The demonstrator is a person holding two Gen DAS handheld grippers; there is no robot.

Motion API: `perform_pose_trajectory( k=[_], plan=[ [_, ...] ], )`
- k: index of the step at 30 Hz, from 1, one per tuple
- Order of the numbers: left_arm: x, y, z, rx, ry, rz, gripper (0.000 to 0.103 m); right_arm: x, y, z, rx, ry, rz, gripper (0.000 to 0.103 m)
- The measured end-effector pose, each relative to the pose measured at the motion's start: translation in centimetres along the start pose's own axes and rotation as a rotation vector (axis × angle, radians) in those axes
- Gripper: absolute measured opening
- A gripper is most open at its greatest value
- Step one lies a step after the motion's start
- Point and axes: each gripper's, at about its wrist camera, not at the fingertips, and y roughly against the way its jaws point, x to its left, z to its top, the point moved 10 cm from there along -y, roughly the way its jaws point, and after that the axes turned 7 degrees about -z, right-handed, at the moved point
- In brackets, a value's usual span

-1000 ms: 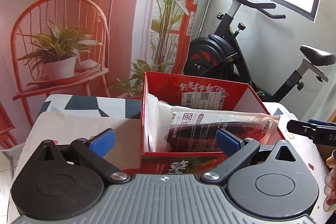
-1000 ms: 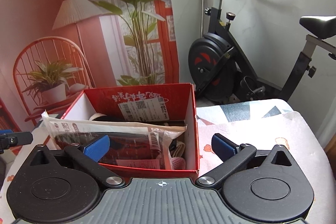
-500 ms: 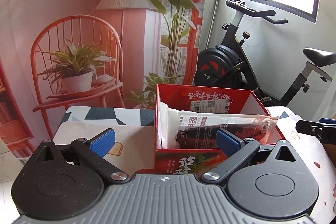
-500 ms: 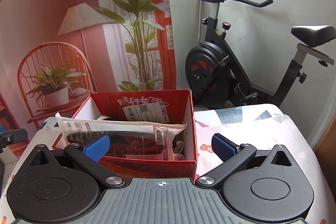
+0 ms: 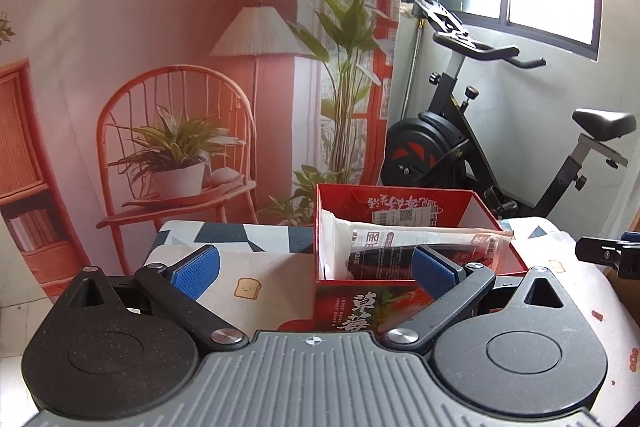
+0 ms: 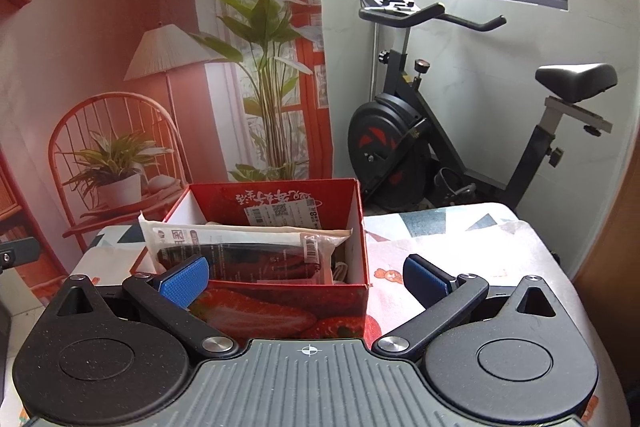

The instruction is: Organize soft objects

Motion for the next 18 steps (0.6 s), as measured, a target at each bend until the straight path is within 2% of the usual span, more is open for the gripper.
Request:
perform_pose_trajectory(
  k=[3,7,18],
  plan=[
    [-0.1,1.9,0.2,-0.015,0.009,0.006,0.103,0.1,2.1,-0.2,-0.007,0.011,-0.002,0.103],
    [-0.1,4.9,0.0,-0.040,-0.009,0.061,0.103,0.2,4.8,-0.8,0.003,-0.002,-0.013,0.103],
    [0.2,11.5,-1.1,-0.081,-0.008,0.091,0.103,0.4,11.6,-2.6,-0.051,-0.006,-0.015,0.103]
  ],
)
